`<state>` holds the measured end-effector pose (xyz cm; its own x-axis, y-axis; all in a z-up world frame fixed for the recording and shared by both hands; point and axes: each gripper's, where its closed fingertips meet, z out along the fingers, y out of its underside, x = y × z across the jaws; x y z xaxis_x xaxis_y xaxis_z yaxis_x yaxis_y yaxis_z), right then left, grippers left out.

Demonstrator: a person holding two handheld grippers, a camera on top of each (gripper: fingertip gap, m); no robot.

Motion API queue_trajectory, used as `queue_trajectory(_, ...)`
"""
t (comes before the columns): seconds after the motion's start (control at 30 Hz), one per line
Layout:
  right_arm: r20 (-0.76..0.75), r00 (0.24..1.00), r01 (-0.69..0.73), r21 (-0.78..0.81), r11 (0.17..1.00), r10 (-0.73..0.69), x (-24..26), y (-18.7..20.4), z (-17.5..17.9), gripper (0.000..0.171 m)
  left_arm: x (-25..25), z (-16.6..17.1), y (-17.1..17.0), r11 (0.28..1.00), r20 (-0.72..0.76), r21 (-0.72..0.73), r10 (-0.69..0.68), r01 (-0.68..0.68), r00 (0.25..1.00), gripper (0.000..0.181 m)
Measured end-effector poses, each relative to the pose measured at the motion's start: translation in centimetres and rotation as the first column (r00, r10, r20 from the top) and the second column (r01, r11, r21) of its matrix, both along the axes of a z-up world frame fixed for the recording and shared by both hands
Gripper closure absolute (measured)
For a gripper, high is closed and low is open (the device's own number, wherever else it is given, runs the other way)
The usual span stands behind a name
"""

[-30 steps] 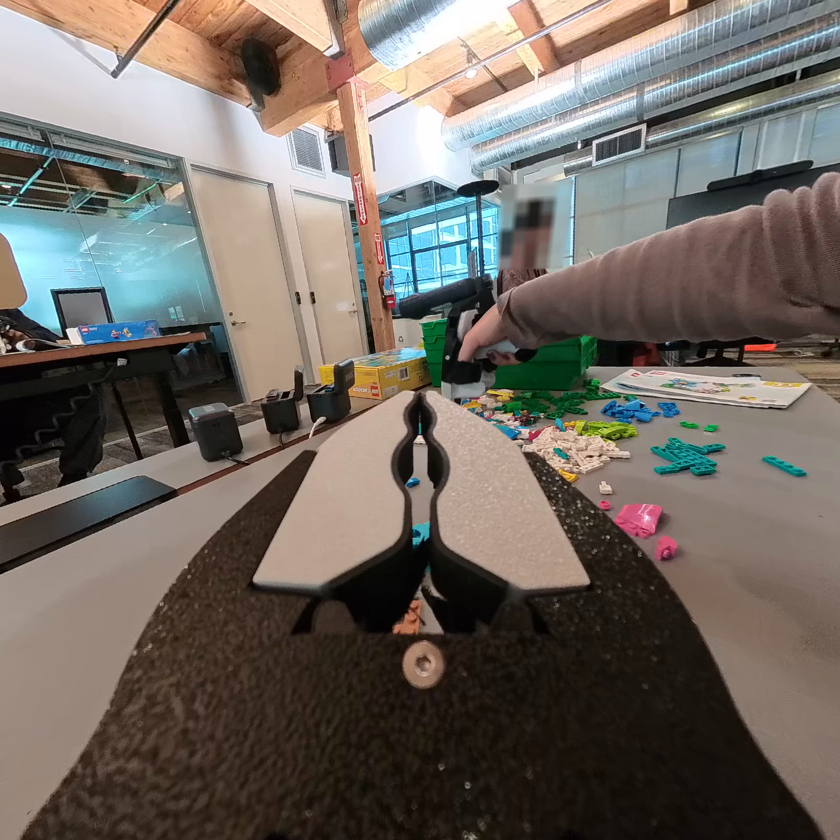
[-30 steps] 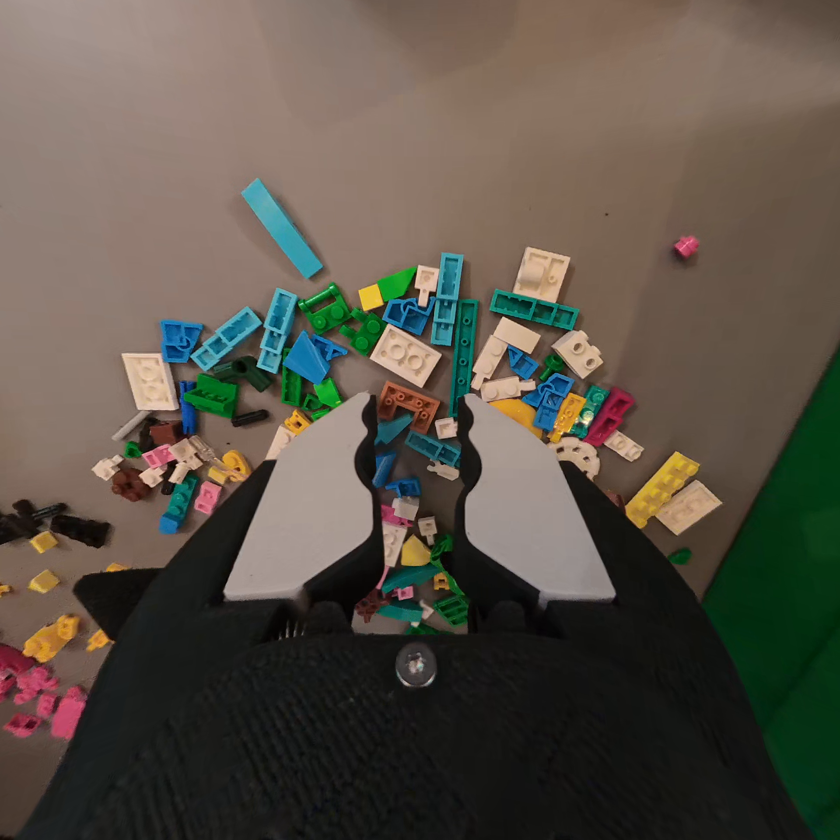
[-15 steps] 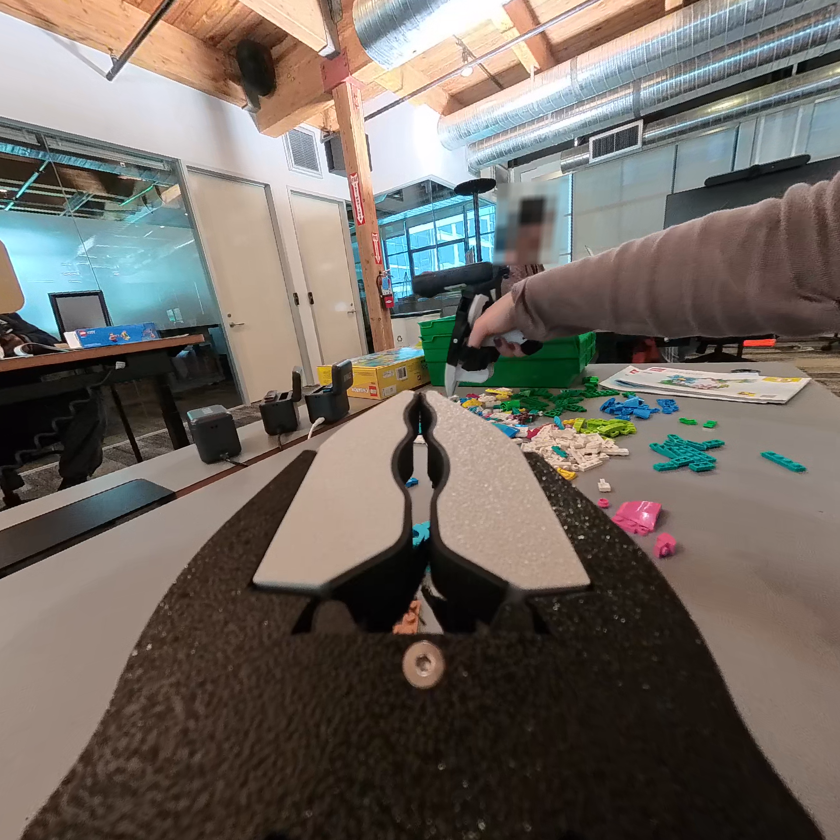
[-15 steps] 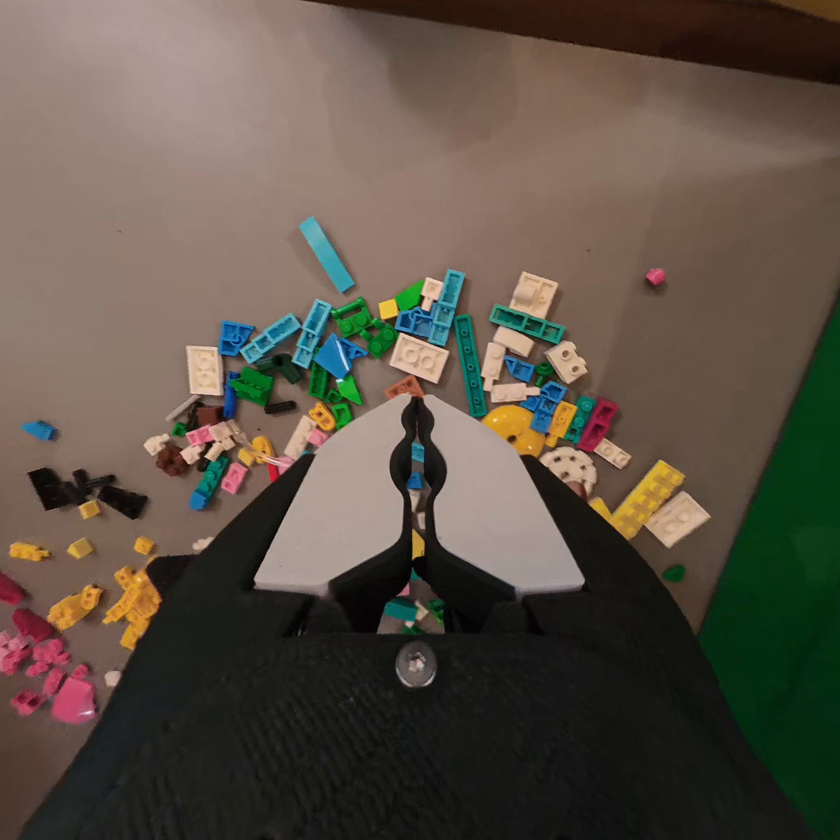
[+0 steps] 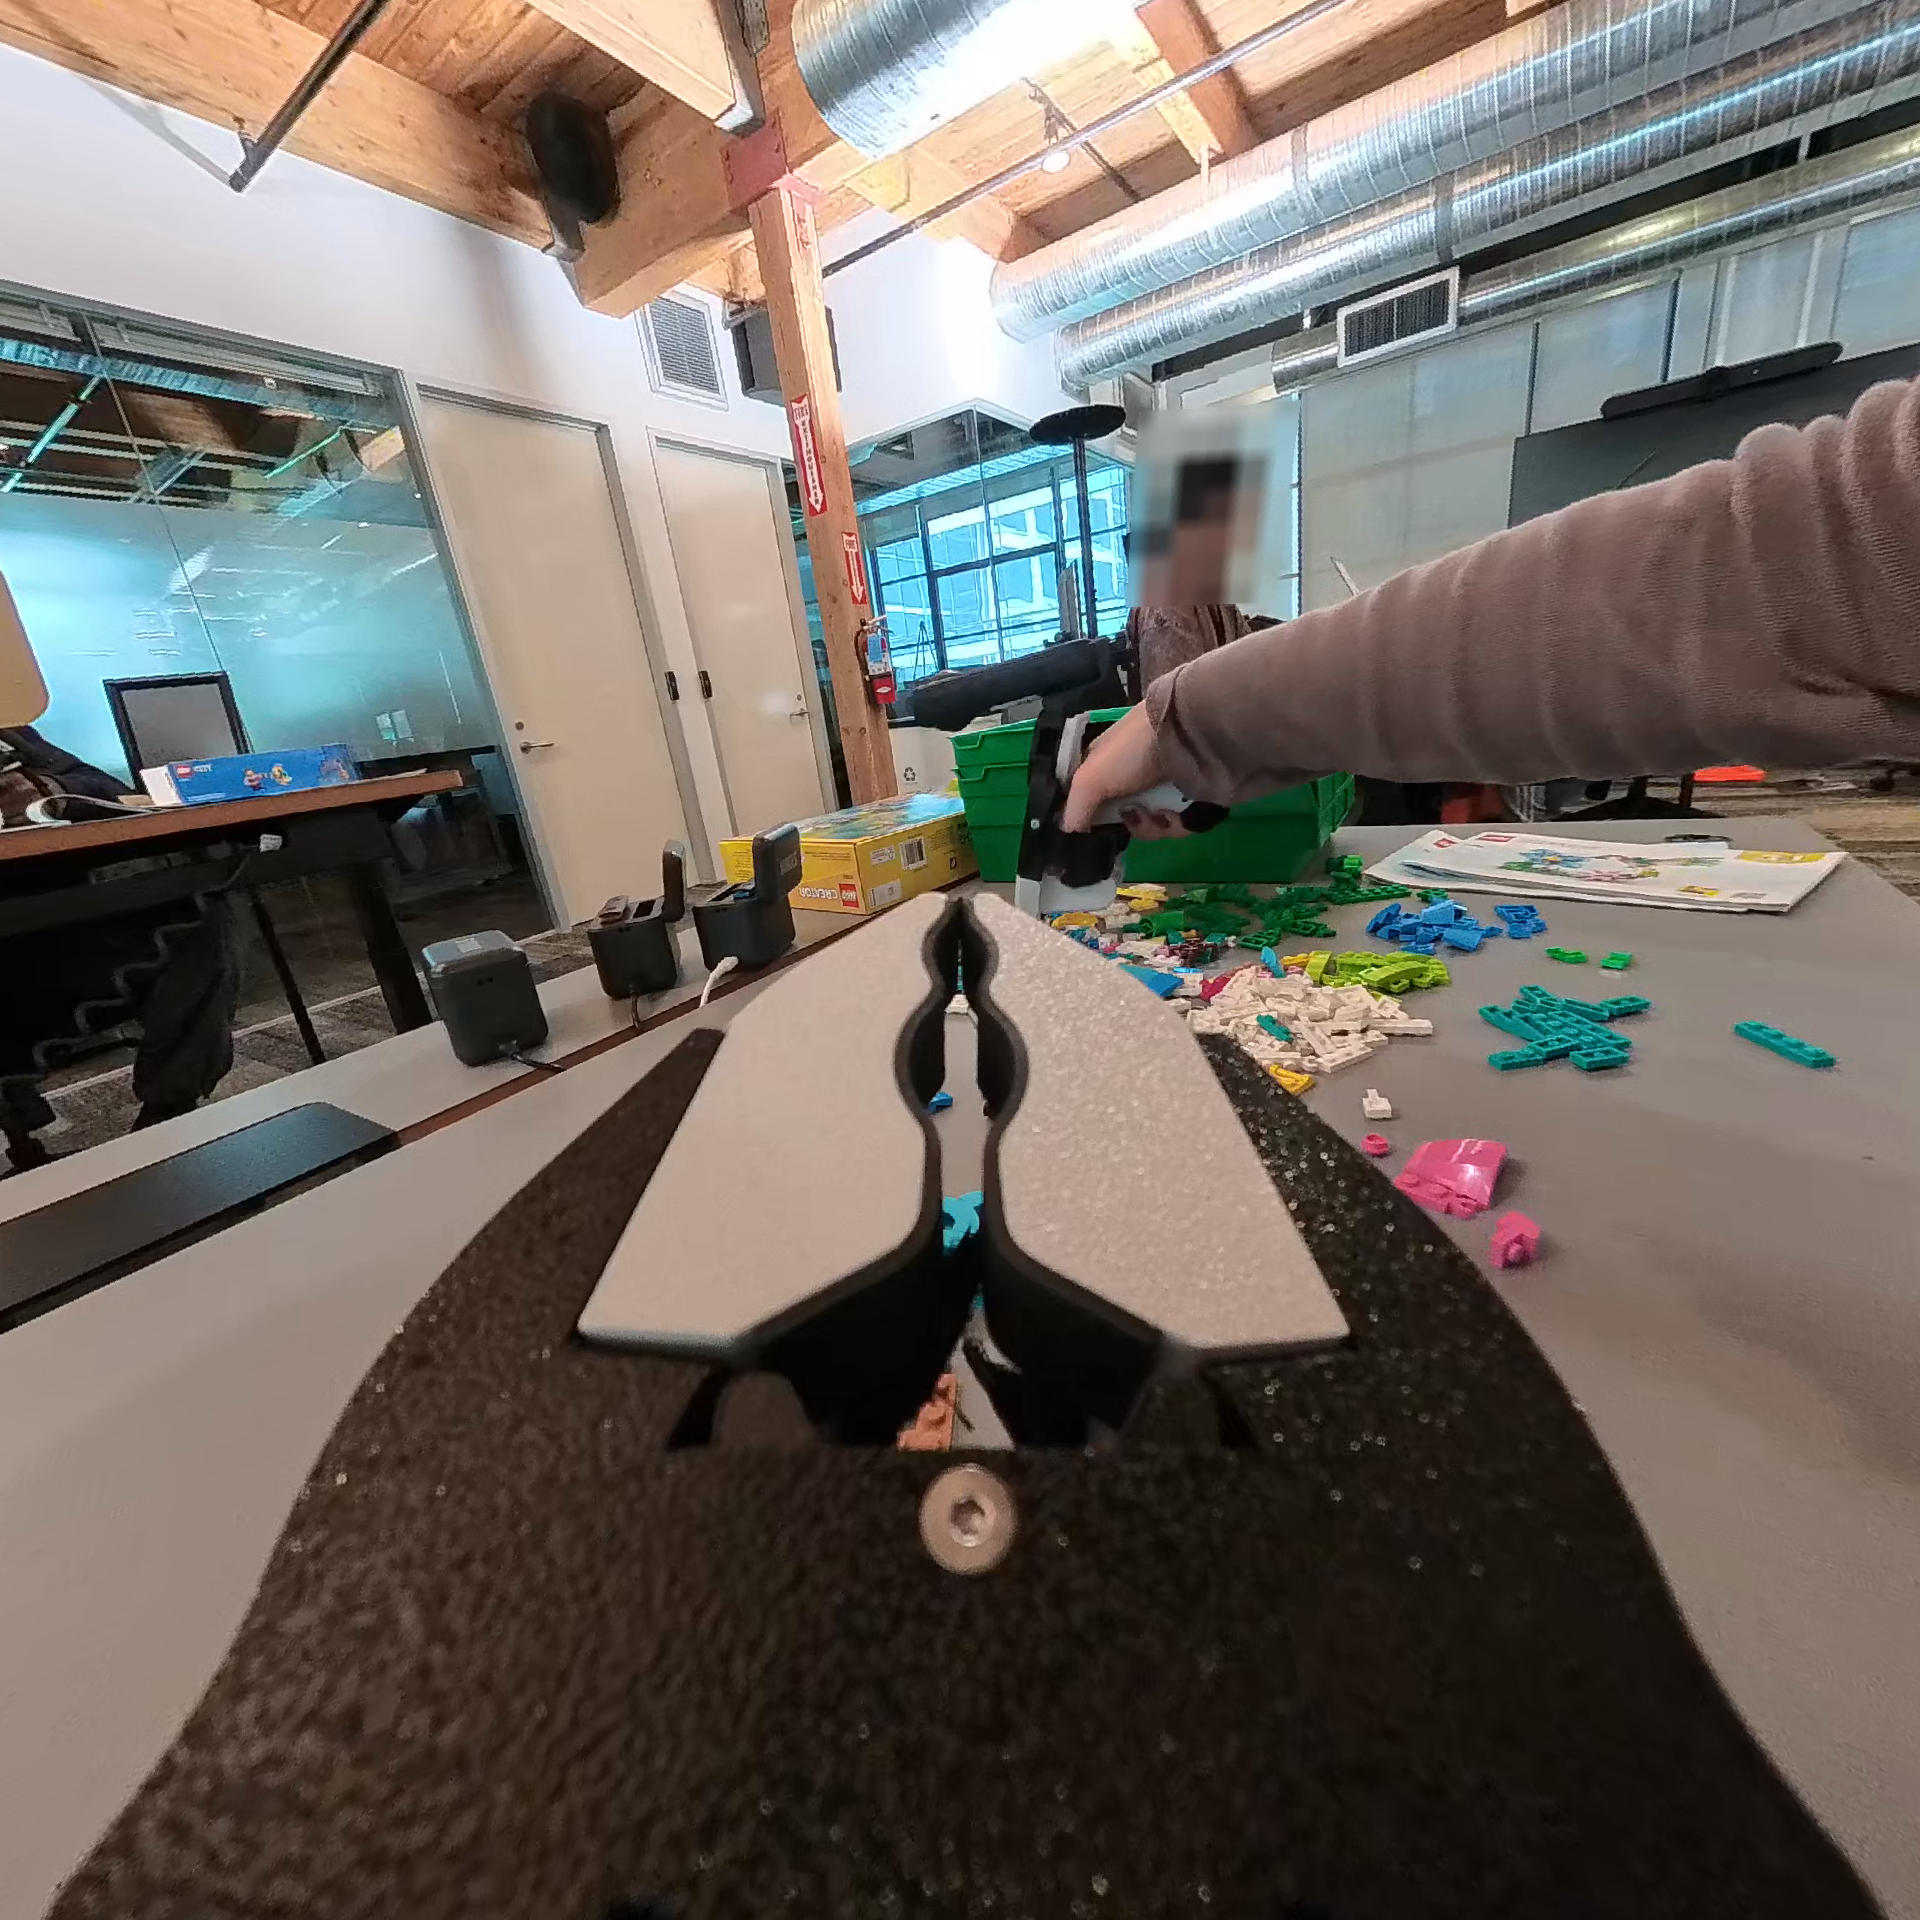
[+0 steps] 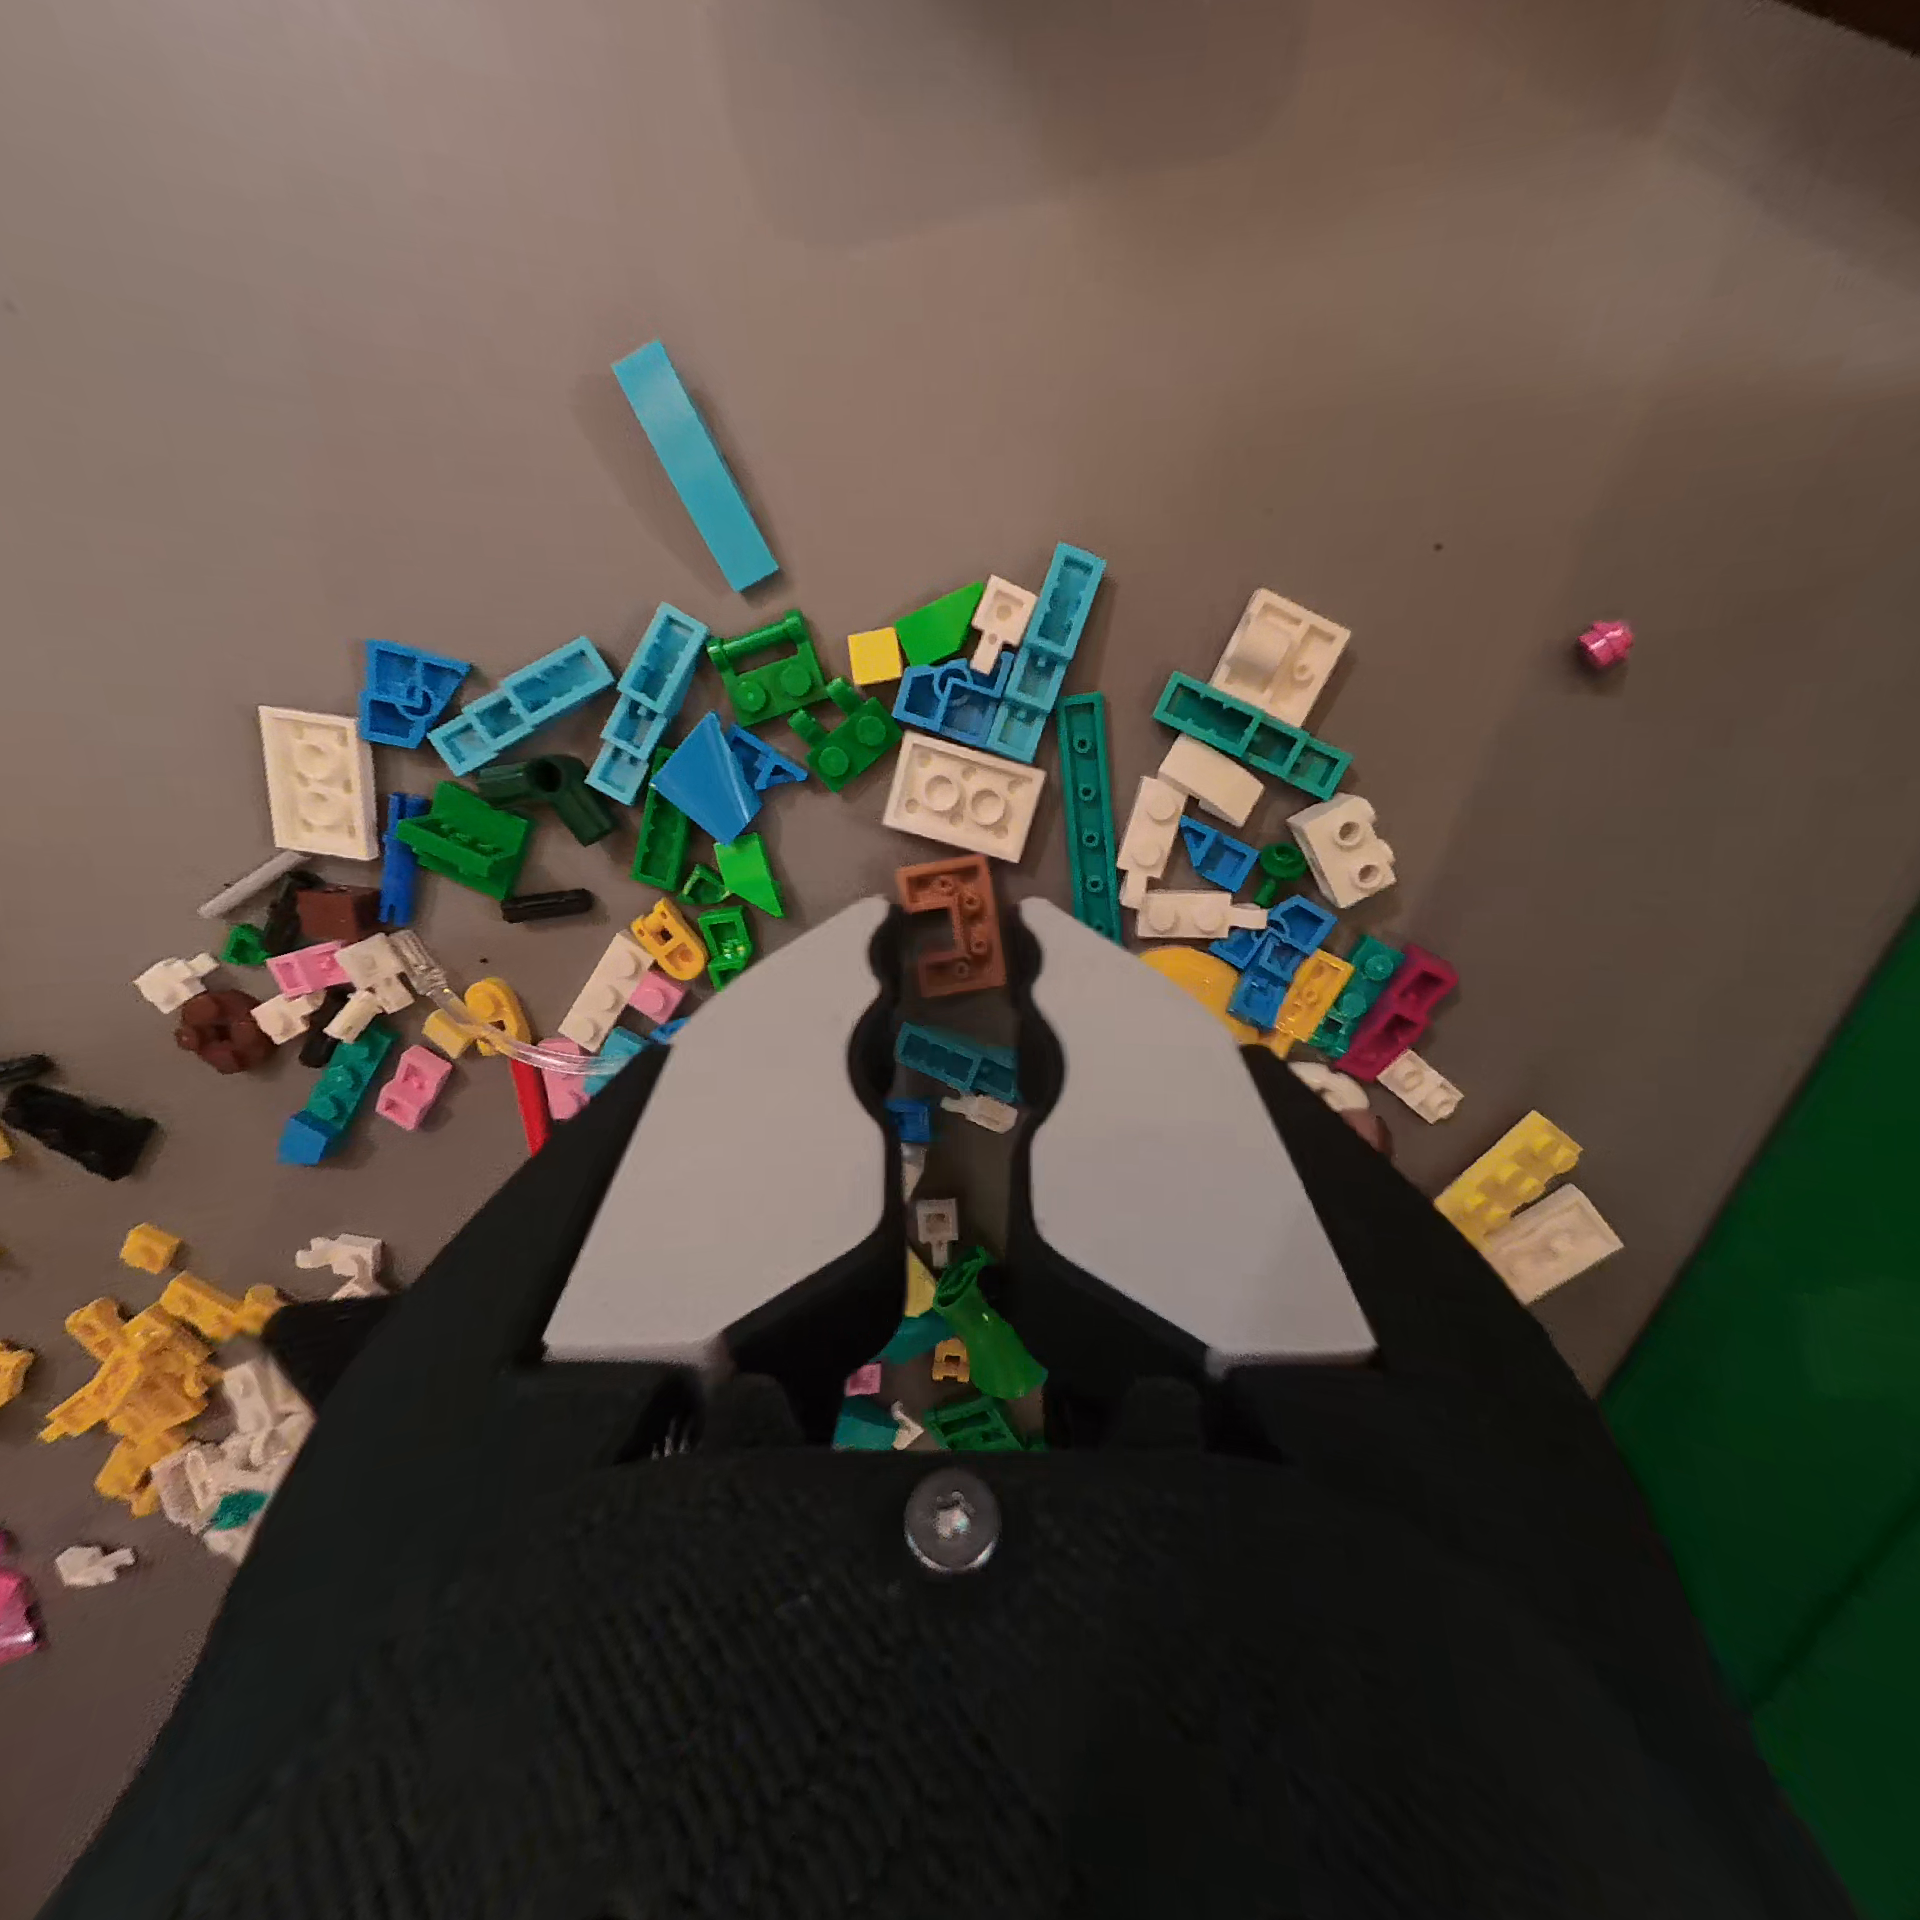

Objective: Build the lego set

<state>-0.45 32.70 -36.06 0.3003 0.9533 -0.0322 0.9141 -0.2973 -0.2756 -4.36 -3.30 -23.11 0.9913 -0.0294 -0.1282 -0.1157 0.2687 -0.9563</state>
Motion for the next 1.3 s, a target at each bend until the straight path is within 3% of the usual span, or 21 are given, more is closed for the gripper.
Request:
queue_trajectory(0.03,-0.004,1.000,-0.006,-0.002,1.000,0.006,-0.1,0.0,0.0,0.156,0.0,0.0,0.0,1.000,0.000,0.000,0.000,0.000,1.000,0.181)
queue_trajectory(0.13,-0.057,0.997,-0.053,-0.023,0.998,0.052,-0.4,-0.5,0.4,0.157,0.0,0.0,0.0,1.000,0.001,0.000,0.000,0.000,1.000,0.181)
queue_trajectory(0.2,-0.248,0.961,-0.167,-0.173,0.971,0.122,-1.9,-3.5,2.2,0.157,0.0,0.0,0.0,1.000,0.001,0.000,0.001,-0.001,1.000,0.181)
queue_trajectory(0.27,-0.518,0.839,-0.380,-0.343,0.859,0.164,-2.9,-8.1,5.8,0.157,-0.1,0.0,0.0,1.000,0.001,0.000,0.002,-0.002,1.000,0.181)
queue_trajectory(0.37,-0.770,0.633,-0.627,-0.456,0.632,0.072,-2.0,-13.0,11.5,0.165,-0.1,0.0,0.0,1.000,0.002,0.000,0.003,-0.003,1.000,0.181)
queue_trajectory(0.43,-0.829,0.557,-0.712,-0.451,0.539,0.042,-1.0,-14.8,13.2,0.165,-0.1,0.0,0.0,1.000,0.005,0.001,0.005,-0.005,1.000,0.181)
queue_trajectory(0.57,-0.866,0.499,-0.794,-0.444,0.415,0.028,0.4,-17.7,14.3,0.165,-0.5,0.1,0.0,1.000,0.022,0.004,0.014,-0.014,1.000,0.181)
queue_trajectory(0.67,-0.881,0.471,-0.832,-0.431,0.350,0.035,0.7,-19.8,14.8,0.165,-0.9,0.1,-0.1,1.000,0.049,0.007,0.025,-0.025,0.999,0.181)
queue_trajectory(0.73,-0.881,0.470,-0.836,-0.422,0.352,0.060,0.2,-21.1,14.6,0.166,-1.4,0.2,-0.2,0.999,0.065,0.009,0.037,-0.037,0.997,0.181)
queue_trajectory(0.8,-0.857,0.497,-0.815,-0.407,0.412,0.137,-1.0,-22.7,13.5,0.165,-2.1,0.3,-0.3,0.998,0.077,0.011,0.061,-0.062,0.995,0.181)
queue_trajectory(0.87,-0.784,0.541,-0.790,-0.349,0.504,0.304,-2.1,-24.6,10.9,0.165,-3.3,0.4,-0.5,0.995,0.077,0.016,0.100,-0.102,0.992,0.181)
queue_trajectory(0.97,-0.613,0.560,-0.794,-0.205,0.572,0.557,-3.2,-27.9,7.2,0.165,-5.3,0.4,-0.7,0.988,0.109,0.014,0.152,-0.155,0.982,0.181)
queue_trajectory(1.13,-0.370,0.464,-0.845,0.086,0.527,0.805,-5.6,-33.1,3.9,0.165,-6.7,0.4,-1.0,0.982,0.133,0.015,0.186,-0.190,0.973,0.181)
queue_trajectory(1.3,-0.262,0.410,-0.872,0.169,0.460,0.874,-7.3,-36.5,2.4,0.165,-6.4,0.4,-1.0,0.982,0.116,0.016,0.183,-0.186,0.976,0.181)
